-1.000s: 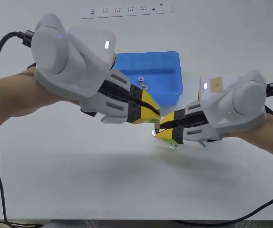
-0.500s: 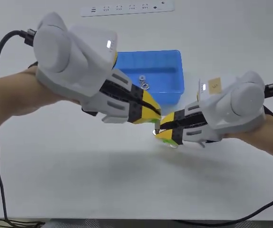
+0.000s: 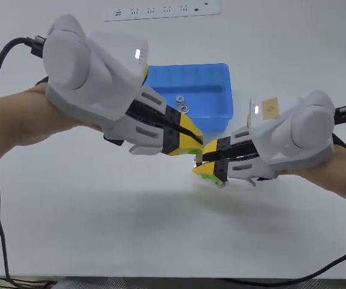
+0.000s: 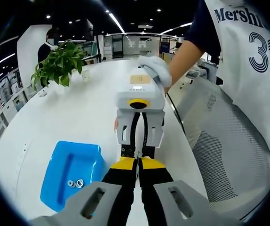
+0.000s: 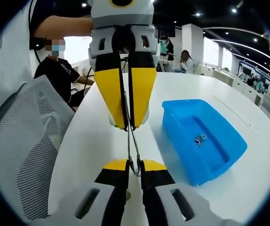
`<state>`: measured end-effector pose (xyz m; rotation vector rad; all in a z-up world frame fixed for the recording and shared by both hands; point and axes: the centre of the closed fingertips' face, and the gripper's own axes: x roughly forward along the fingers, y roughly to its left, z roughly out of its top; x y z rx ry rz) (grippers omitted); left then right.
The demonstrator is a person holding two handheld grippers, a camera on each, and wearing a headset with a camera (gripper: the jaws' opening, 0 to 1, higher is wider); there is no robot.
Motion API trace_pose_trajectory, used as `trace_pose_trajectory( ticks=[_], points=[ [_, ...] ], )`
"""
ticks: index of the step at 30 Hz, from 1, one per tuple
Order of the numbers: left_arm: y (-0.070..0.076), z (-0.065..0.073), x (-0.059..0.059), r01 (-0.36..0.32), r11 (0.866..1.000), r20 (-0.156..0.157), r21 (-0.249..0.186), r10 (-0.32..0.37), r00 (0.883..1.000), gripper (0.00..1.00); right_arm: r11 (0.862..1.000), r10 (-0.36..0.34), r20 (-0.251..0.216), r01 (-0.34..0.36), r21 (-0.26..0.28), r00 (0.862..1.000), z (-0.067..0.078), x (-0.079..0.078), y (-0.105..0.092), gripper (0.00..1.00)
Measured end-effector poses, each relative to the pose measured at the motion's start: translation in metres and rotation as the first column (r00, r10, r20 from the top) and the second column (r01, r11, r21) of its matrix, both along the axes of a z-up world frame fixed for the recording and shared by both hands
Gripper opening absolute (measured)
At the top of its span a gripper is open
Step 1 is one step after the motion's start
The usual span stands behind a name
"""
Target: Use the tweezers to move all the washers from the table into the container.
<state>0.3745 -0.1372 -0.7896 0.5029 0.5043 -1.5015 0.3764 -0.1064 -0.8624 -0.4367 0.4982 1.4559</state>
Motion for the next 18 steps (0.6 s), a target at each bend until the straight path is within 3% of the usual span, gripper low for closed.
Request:
trace_pose_trajectory(
  ticks=[10,15,18],
  points=[
    [0.004,0.009,-0.001,-0.005,1.0,-0.003,-0.008,0.005,1.0,0.06,1.0,-0.006,0.054,0.007,-0.014,0.999,0.009,0.003,0.0,0.1],
    [0.005,0.025,0.001,-0.005,1.0,0.013,-0.025,0.006,1.0,0.06,1.0,-0.018,0.061,0.017,0.017,0.998,0.024,0.007,0.002,0.1],
    [0.007,0.036,0.003,-0.003,0.999,0.034,-0.034,0.004,0.999,0.06,0.999,-0.024,0.087,0.022,0.026,0.996,0.036,0.01,0.005,0.1]
  ],
)
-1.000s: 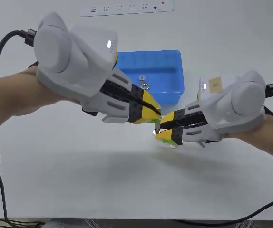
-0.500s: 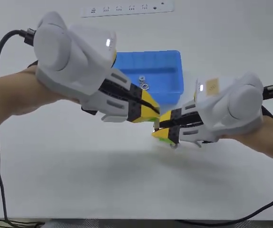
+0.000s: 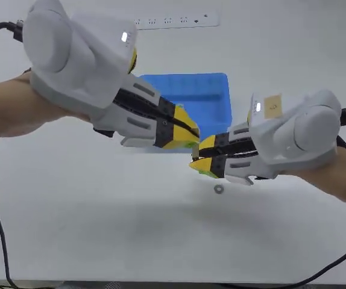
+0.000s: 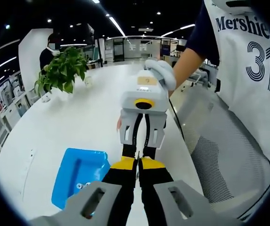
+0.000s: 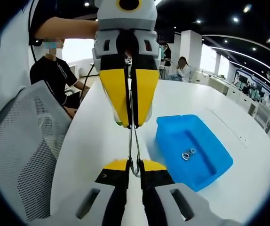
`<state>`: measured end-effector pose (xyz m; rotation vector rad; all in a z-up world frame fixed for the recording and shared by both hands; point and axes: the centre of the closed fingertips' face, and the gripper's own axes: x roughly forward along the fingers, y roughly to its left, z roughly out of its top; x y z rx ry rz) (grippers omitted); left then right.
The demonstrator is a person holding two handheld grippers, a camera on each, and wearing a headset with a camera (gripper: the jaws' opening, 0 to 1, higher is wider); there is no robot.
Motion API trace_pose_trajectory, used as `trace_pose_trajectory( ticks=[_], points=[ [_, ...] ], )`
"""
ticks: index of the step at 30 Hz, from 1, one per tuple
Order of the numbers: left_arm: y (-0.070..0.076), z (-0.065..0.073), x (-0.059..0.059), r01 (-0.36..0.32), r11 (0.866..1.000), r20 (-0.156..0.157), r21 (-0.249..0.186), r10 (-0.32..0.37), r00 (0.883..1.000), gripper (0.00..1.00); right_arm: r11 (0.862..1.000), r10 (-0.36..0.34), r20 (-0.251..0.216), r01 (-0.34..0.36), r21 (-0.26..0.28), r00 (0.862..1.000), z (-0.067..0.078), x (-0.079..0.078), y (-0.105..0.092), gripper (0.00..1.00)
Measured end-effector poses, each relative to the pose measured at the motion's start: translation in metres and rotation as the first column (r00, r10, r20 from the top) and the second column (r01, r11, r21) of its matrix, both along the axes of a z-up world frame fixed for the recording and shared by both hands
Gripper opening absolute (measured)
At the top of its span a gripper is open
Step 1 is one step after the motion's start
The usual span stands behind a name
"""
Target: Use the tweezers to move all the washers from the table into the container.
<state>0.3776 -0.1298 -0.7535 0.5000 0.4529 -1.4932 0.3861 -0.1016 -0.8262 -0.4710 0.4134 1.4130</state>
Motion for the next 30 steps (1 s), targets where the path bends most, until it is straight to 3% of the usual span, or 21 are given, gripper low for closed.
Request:
trace_pose_trajectory(
  ticks=[6,12,18,26,30],
  points=[
    [0.005,0.021,0.005,0.006,1.0,0.043,-0.017,-0.005,0.999,0.06,1.0,-0.005,0.036,0.005,0.018,0.999,0.022,0.006,0.003,0.1],
    [0.012,0.046,0.023,0.002,0.999,0.082,-0.048,0.002,0.997,0.06,0.999,-0.018,0.073,0.015,0.041,0.997,0.047,0.026,0.007,0.1],
    [0.016,0.06,0.044,0.018,0.999,0.122,-0.041,-0.013,0.992,0.06,0.998,-0.028,0.094,0.022,0.065,0.995,0.061,0.048,0.016,0.1],
    [0.022,0.051,0.071,0.021,1.0,0.14,-0.017,-0.018,0.99,0.06,0.999,-0.025,0.111,0.02,0.046,0.994,0.053,0.081,0.024,0.1],
    [0.024,0.041,0.067,0.004,1.0,0.133,0.01,-0.006,0.991,0.06,0.999,-0.022,0.095,0.019,0.028,0.995,0.035,0.096,0.029,0.1]
  ],
)
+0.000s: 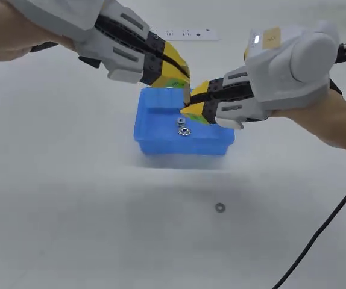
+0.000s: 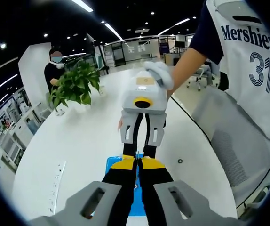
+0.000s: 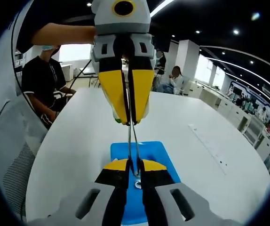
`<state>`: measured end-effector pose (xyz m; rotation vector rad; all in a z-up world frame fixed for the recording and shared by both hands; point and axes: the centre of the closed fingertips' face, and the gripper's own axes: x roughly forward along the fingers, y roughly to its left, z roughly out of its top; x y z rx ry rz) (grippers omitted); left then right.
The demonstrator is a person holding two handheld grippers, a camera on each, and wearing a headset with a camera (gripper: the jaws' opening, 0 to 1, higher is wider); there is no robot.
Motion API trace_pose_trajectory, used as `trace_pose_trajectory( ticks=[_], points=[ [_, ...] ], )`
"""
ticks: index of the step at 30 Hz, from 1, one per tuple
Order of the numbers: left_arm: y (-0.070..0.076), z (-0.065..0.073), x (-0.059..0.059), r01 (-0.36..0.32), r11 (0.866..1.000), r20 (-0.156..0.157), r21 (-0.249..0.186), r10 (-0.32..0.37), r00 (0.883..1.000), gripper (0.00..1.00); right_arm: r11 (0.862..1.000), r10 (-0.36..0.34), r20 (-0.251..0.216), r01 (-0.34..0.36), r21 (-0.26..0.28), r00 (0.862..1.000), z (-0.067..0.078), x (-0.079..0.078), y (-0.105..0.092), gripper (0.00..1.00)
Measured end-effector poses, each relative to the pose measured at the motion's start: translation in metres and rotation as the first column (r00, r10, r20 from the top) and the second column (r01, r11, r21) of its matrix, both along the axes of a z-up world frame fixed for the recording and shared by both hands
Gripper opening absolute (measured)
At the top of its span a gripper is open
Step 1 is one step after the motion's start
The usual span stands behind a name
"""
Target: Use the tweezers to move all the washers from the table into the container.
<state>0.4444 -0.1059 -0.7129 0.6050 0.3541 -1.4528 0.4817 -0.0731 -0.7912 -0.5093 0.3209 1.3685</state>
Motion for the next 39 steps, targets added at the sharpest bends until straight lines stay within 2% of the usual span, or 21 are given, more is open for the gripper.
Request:
trace_pose_trajectory(
  ticks=[1,2,3,5,10,11,14,16,22,25,28,36,39],
  points=[
    [0.004,-0.004,-0.002,-0.017,0.999,-0.018,0.036,0.018,1.0,0.06,1.0,0.002,-0.006,-0.002,-0.018,1.0,-0.007,0.003,0.001,0.1],
    [0.004,-0.006,-0.003,-0.01,0.999,-0.007,0.043,0.01,1.0,0.06,1.0,0.005,-0.008,-0.005,-0.023,1.0,-0.012,0.004,0.002,0.1],
    [0.008,-0.024,0.024,-0.011,0.999,-0.018,0.039,0.012,1.0,0.06,1.0,0.007,-0.014,-0.008,-0.026,1.0,-0.015,0.005,0.003,0.1],
    [0.011,-0.036,0.035,-0.016,0.999,-0.035,0.039,0.018,0.999,0.06,0.999,0.013,-0.026,-0.014,-0.037,1.0,-0.024,0.006,0.004,0.1],
    [0.012,-0.052,0.04,-0.037,0.999,-0.068,0.034,0.039,0.997,0.06,0.998,0.01,-0.055,-0.013,-0.061,0.998,-0.042,0.01,0.003,0.1],
    [0.013,-0.059,0.046,-0.043,0.999,-0.076,0.029,0.045,0.996,0.06,0.998,0.009,-0.058,-0.013,-0.063,0.998,-0.044,0.011,0.003,0.1],
    [0.013,-0.066,0.048,-0.046,0.998,-0.084,0.032,0.049,0.995,0.06,0.998,0.004,-0.074,-0.009,-0.068,0.997,-0.052,0.011,0.002,0.1],
    [0.014,-0.074,0.055,-0.047,0.998,-0.095,0.036,0.05,0.994,0.06,0.997,0.005,-0.08,-0.011,-0.077,0.997,-0.057,0.011,0.002,0.11],
    [0.014,-0.08,0.057,-0.044,0.998,-0.104,0.046,0.049,0.993,0.06,0.996,-0.005,-0.093,-0.003,-0.089,0.996,-0.064,0.011,0.001,0.11],
    [0.014,-0.077,0.058,-0.05,0.998,-0.107,0.039,0.054,0.993,0.06,0.997,-0.019,-0.112,0.01,-0.077,0.994,-0.063,0.012,0.0,0.11],
    [0.012,-0.077,0.057,-0.046,0.998,-0.104,0.04,0.05,0.993,0.06,0.997,-0.028,-0.108,0.019,-0.08,0.994,-0.063,0.012,-0.002,0.12],
    [0.009,-0.073,0.053,-0.041,0.998,-0.098,0.041,0.045,0.994,0.06,0.998,-0.047,-0.126,0.041,-0.05,0.991,-0.053,0.011,-0.006,0.15],
    [0.007,-0.07,0.049,-0.039,0.998,-0.092,0.041,0.043,0.995,0.06,0.998,-0.046,-0.121,0.04,-0.055,0.992,-0.051,0.01,-0.007,0.15]
  ],
)
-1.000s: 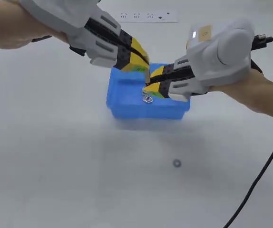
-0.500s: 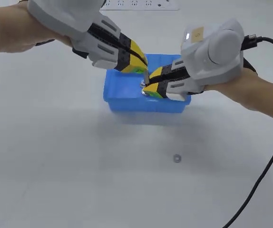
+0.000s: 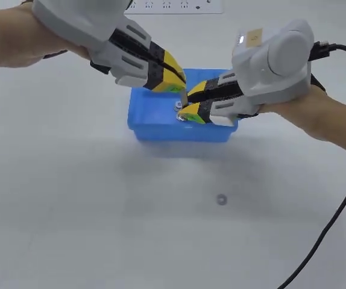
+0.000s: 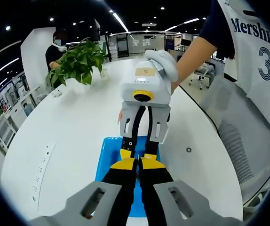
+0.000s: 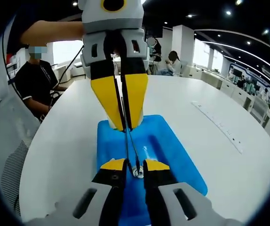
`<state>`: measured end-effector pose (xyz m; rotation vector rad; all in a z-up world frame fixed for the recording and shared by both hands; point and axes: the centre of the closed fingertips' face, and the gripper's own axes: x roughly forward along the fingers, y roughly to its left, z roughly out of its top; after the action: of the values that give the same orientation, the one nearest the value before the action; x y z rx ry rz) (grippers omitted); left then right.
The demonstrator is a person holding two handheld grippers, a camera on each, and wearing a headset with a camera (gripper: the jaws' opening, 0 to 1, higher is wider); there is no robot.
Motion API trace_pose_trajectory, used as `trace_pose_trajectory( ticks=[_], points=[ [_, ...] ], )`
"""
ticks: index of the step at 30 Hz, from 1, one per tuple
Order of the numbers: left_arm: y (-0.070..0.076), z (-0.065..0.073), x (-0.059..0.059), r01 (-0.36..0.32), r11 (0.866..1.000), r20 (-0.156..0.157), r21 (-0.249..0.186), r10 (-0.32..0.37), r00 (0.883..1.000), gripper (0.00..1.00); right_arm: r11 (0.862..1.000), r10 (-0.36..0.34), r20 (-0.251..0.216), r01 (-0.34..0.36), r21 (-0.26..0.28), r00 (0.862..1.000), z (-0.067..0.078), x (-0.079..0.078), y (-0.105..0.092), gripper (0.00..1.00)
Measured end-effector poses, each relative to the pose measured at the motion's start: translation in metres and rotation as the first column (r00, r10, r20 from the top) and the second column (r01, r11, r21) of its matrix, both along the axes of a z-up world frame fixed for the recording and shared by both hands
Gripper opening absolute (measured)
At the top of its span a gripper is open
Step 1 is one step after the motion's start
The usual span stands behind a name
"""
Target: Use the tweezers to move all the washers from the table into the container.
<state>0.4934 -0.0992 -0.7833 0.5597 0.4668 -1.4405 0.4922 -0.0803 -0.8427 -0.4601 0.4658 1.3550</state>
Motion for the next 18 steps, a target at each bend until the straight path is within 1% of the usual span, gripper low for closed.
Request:
trace_pose_trajectory(
  ticks=[4,8,11,12,14,15,16,18],
  points=[
    [-0.001,0.004,-0.002,0.001,1.0,0.009,0.003,-0.001,1.0,0.06,1.0,-0.002,0.008,0.002,0.009,1.0,0.007,-0.002,-0.001,0.15],
    [-0.001,0.01,-0.002,0.004,1.0,0.026,0.01,-0.005,1.0,0.06,1.0,-0.001,0.014,0.0,0.021,1.0,0.015,-0.003,0.001,0.15],
    [-0.003,0.019,-0.004,0.01,1.0,0.044,0.006,-0.01,0.999,0.06,1.0,0.001,0.025,-0.002,0.026,1.0,0.021,-0.005,0.002,0.15],
    [-0.003,0.021,-0.003,0.012,1.0,0.062,0.008,-0.012,0.998,0.06,1.0,0.002,0.027,-0.002,0.028,1.0,0.023,-0.005,0.002,0.15],
    [-0.004,0.028,-0.006,0.015,1.0,0.063,0.004,-0.015,0.998,0.06,0.999,0.0,0.038,-0.001,0.037,0.999,0.029,-0.006,0.003,0.15],
    [-0.005,0.03,-0.007,0.018,1.0,0.077,0.008,-0.018,0.997,0.06,0.999,0.0,0.043,-0.002,0.042,0.999,0.033,-0.006,0.003,0.15],
    [-0.004,0.03,-0.006,0.019,1.0,0.079,0.009,-0.019,0.997,0.06,0.999,-0.001,0.051,-0.001,0.042,0.999,0.036,-0.007,0.003,0.15],
    [-0.005,0.035,-0.009,0.02,1.0,0.087,0.005,-0.02,0.996,0.06,0.999,-0.001,0.058,-0.002,0.046,0.998,0.04,-0.009,0.002,0.14]
  ],
)
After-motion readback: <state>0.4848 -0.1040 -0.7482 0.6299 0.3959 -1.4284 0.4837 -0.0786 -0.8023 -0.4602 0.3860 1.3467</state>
